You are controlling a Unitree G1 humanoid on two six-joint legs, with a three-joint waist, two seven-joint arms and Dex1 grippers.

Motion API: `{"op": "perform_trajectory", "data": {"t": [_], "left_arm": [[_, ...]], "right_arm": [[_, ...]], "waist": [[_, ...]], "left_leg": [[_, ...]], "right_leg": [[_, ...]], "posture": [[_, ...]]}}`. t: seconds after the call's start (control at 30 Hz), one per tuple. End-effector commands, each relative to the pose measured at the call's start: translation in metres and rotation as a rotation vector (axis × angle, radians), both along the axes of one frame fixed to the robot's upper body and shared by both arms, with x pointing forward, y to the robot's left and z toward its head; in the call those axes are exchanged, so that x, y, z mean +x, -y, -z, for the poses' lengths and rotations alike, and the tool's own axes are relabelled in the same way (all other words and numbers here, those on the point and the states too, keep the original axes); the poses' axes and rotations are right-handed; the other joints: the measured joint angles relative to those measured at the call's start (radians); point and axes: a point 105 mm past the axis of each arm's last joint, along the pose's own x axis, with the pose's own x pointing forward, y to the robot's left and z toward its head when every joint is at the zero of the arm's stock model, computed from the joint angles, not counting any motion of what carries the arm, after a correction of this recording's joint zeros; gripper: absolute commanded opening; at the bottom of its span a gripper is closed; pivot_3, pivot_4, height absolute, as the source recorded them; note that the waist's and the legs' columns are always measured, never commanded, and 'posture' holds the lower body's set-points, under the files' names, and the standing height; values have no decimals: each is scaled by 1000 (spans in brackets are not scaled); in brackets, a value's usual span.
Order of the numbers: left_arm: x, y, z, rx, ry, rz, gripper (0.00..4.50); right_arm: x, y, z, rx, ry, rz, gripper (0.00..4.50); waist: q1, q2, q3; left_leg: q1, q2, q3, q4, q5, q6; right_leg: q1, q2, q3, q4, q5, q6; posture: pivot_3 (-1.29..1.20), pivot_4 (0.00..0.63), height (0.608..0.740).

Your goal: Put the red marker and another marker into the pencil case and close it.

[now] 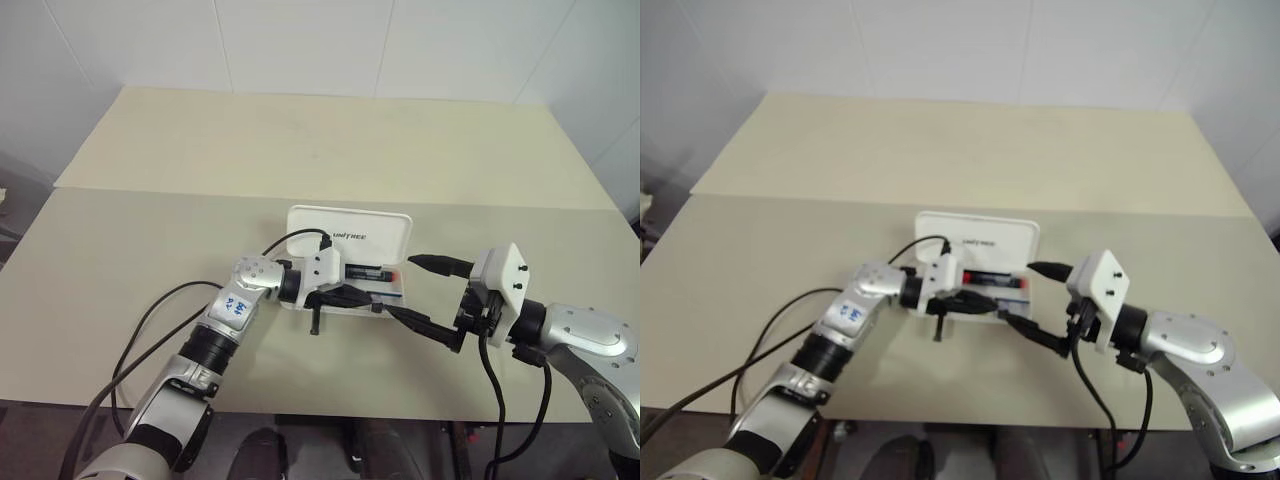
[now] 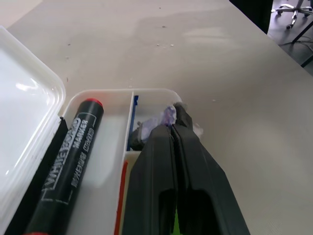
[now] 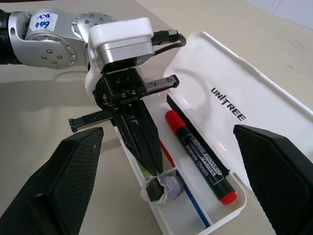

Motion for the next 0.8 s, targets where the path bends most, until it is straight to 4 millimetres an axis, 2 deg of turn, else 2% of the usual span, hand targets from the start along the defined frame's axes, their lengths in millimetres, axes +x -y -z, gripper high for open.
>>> {"op": "perform_trajectory", "data": {"t": [0.03, 0.5, 0.8], "left_arm": [[2, 8, -6, -5, 29, 16, 16], [5, 29, -8, -30, 32, 21, 16], [12, 34, -24, -118, 42, -43, 16]], "right_arm": [[-4, 1, -10, 5, 56, -1, 4500], [-3, 2, -8, 14, 62, 7, 4500], [-2, -3, -10, 27, 62, -8, 4500]], "waist": [[1, 0, 0], [1, 0, 0], [0, 0, 0]], "left_leg": [[0, 0, 0, 0, 0, 0], [0, -1, 0, 0, 0, 0], [0, -1, 0, 0, 0, 0]], "right_leg": [[0, 0, 0, 0, 0, 0], [0, 0, 0, 0, 0, 0], [0, 0, 0, 0, 0, 1]], "posture": [[0, 150, 740], [0, 150, 740], [0, 150, 740]]}}
